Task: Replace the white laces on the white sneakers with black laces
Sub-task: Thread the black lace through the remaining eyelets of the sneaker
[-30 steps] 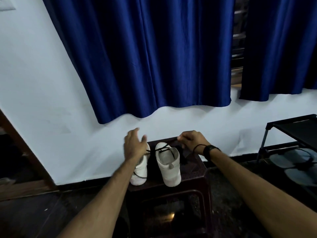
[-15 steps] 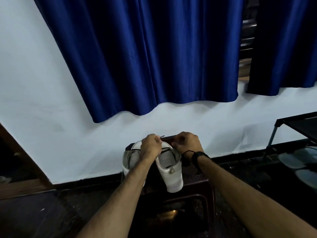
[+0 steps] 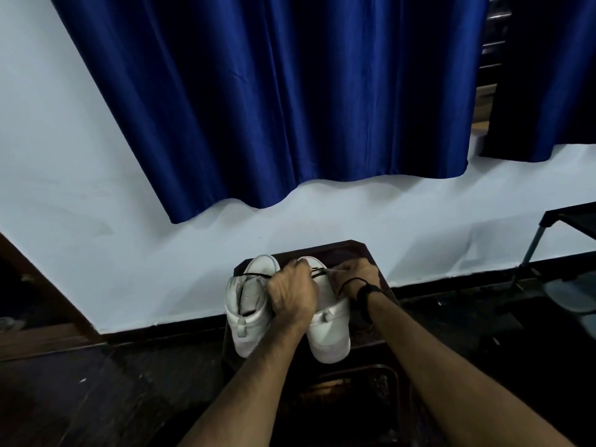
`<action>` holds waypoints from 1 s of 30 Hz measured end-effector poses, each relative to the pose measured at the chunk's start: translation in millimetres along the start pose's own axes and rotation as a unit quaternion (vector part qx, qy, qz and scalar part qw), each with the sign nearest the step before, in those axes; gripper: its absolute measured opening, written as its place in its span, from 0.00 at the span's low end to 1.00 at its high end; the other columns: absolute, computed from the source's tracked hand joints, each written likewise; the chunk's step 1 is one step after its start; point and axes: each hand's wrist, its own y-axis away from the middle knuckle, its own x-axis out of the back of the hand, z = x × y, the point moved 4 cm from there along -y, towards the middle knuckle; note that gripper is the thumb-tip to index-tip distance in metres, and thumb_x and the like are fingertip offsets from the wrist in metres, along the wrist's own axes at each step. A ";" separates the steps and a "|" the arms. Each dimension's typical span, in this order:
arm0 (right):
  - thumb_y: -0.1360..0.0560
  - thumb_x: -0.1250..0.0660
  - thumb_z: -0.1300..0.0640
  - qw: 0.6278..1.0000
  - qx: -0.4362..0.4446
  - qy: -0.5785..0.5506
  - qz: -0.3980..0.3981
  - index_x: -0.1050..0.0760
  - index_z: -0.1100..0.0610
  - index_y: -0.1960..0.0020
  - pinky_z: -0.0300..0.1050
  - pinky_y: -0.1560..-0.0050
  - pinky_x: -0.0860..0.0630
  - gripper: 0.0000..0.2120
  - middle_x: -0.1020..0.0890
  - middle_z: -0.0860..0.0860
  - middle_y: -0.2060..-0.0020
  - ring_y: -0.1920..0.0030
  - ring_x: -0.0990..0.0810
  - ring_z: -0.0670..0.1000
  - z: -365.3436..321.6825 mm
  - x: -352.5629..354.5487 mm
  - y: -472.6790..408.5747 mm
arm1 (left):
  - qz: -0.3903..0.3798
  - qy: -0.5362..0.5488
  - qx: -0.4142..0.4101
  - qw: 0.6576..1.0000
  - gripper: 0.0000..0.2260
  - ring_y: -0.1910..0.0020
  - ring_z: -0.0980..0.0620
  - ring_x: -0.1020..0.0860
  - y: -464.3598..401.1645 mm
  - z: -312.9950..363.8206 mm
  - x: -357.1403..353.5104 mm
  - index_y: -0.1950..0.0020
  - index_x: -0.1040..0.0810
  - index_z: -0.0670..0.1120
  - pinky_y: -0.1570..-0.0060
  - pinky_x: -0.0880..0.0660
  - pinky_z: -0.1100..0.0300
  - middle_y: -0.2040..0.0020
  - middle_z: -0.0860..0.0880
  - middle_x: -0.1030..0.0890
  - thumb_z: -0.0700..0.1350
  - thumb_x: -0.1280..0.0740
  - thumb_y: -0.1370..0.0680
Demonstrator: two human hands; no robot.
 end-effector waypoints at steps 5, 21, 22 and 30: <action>0.33 0.22 0.49 0.992 -0.031 -0.103 -0.068 0.15 0.56 0.57 0.41 0.52 0.19 0.12 0.15 0.53 0.62 0.58 0.18 0.51 15.2 -4.6 -7.7 | -0.005 -0.024 -0.064 0.998 0.09 0.51 0.45 0.17 -4.0 8.5 -5.8 0.46 0.19 0.49 0.58 0.25 0.56 0.49 0.48 0.17 0.44 0.39 0.21; 0.42 0.21 0.47 0.970 -0.033 -0.212 -0.116 0.14 0.54 0.57 0.58 0.46 0.20 0.17 0.14 0.56 0.61 0.54 0.15 0.57 36.7 -16.8 -13.0 | -0.022 -0.007 -0.074 0.997 0.08 0.47 0.43 0.19 -8.4 15.9 -16.3 0.47 0.20 0.47 0.54 0.27 0.54 0.48 0.45 0.17 0.47 0.37 0.21; 0.45 0.22 0.43 0.972 -0.032 -0.202 -0.113 0.14 0.52 0.57 0.56 0.46 0.20 0.20 0.14 0.55 0.62 0.54 0.15 0.56 38.5 -17.5 -14.8 | -0.023 -0.007 -0.066 0.998 0.09 0.47 0.42 0.19 -8.4 16.1 -16.9 0.46 0.20 0.47 0.53 0.27 0.54 0.47 0.45 0.18 0.47 0.37 0.21; 0.37 0.24 0.49 0.988 -0.023 -0.147 -0.051 0.15 0.50 0.59 0.48 0.47 0.19 0.08 0.14 0.51 0.63 0.55 0.15 0.50 24.4 -8.9 -1.5 | -0.036 -0.014 -0.089 0.995 0.11 0.44 0.42 0.20 -8.4 21.4 -18.7 0.44 0.20 0.48 0.49 0.27 0.53 0.45 0.45 0.18 0.48 0.38 0.21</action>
